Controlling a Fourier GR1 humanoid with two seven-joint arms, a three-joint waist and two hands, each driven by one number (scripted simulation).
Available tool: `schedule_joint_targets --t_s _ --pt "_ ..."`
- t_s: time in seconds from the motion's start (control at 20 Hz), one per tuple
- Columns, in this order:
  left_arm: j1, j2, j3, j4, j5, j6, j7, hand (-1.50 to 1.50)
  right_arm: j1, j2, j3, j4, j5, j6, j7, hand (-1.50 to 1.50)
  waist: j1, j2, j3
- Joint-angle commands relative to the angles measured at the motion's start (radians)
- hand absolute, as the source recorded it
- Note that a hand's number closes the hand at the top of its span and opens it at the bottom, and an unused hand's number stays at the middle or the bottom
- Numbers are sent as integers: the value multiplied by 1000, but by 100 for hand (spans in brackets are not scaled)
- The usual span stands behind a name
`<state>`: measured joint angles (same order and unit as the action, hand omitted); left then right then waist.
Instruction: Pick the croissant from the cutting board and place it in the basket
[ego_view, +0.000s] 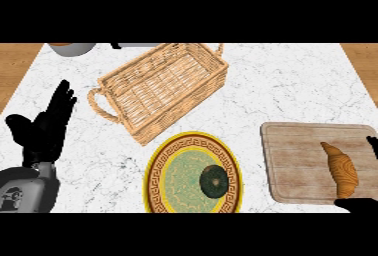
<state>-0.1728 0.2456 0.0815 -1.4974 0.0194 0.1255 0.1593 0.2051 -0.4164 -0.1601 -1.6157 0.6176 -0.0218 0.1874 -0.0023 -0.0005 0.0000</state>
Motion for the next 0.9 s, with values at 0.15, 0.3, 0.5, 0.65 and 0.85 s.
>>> schedule_joint_targets --t_s 0.15,0.3,0.5,0.65,0.85 --pt "-35 -33 -3 -11 -30 13 52 0 -60 60 12 57 120 -16 55 -150 1 0 0" --pt "52 -18 12 -56 -17 -42 17 0 -47 14 -47 37 93 62 40 -150 2 0 0" --pt "-44 -14 49 80 -22 -50 -29 0 -151 46 -42 236 150 -16 -40 -150 2 1 0" --pt "10 -9 66 -9 -7 -79 -17 0 -123 54 -69 186 144 14 -34 -150 2 0 0" --pt "-63 2 85 63 -26 -65 -15 0 -147 82 -63 302 171 -48 -91 -150 1 1 0"
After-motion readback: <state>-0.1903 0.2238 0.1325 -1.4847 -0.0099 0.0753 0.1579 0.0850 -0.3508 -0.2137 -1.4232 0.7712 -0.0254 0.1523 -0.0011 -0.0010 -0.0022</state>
